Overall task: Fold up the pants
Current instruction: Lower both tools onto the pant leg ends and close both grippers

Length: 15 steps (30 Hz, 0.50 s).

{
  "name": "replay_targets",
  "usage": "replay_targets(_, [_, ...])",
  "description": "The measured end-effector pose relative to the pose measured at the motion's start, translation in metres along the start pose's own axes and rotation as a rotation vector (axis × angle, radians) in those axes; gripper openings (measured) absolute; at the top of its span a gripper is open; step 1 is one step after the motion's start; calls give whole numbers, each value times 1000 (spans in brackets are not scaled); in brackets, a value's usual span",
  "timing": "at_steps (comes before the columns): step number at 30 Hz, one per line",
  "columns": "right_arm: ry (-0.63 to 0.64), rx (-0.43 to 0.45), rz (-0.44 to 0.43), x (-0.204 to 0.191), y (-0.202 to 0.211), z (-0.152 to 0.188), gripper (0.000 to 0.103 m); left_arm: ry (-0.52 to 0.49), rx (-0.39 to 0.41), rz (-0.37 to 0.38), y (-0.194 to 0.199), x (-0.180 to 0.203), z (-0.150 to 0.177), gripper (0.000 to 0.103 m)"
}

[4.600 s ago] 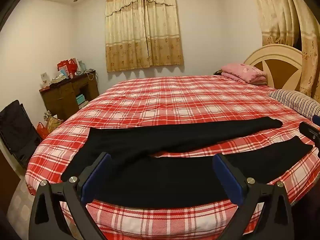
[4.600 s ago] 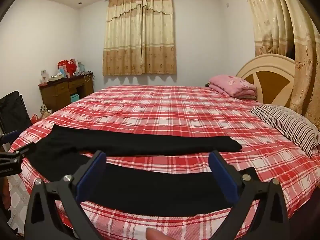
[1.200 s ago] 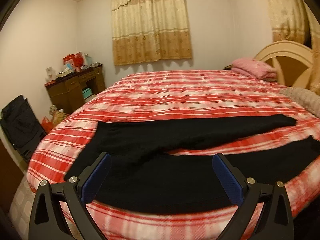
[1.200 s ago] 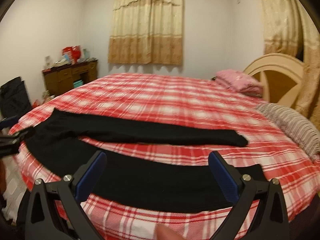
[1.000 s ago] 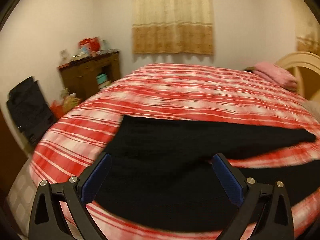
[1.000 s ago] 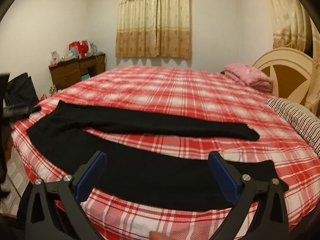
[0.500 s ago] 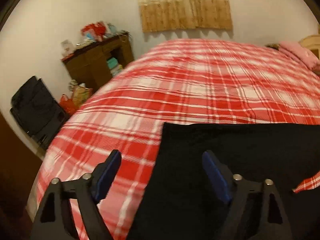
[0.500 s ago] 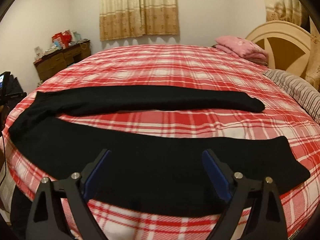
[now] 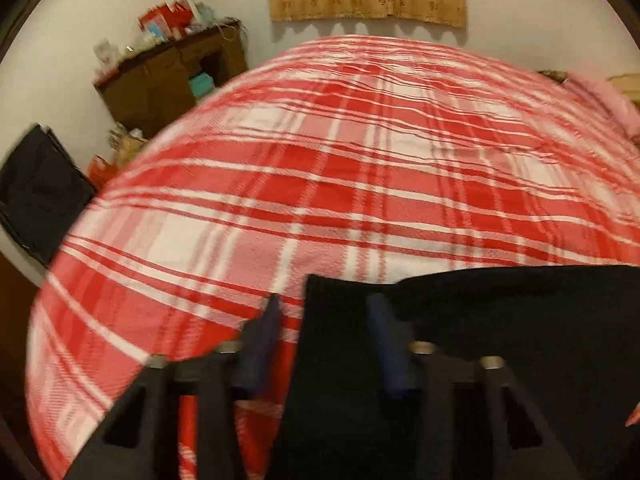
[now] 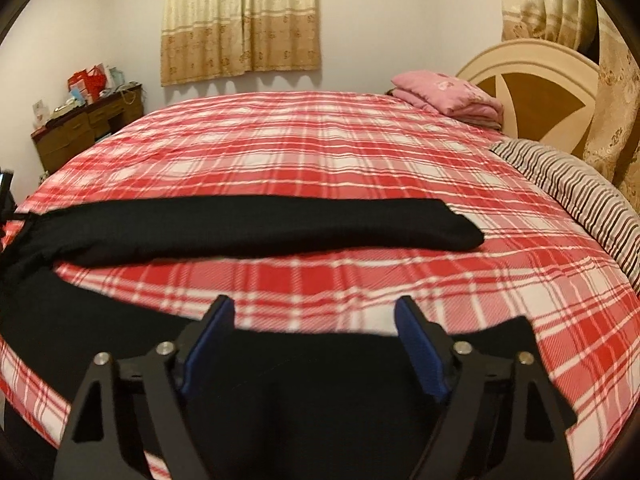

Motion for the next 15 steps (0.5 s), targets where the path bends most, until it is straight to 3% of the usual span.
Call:
replay_targets(3, [-27,-5,14,28,-11,-8,71,22,9,21,0,1,-3,27])
replay_targets(15, [-188,-127,110,165,-91,-31,63,131,10,127,0,-5,-4,26])
Point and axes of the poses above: each gripper's, at about its wrist camera, not at the fingertips, and y roughly against the way its jaws point, x to its right, z to its underside, the point moved 10 cm from there along -y, roughly the way its jaws point, and after that the axes turned 11 degrees about y, right-handed, at the moved point
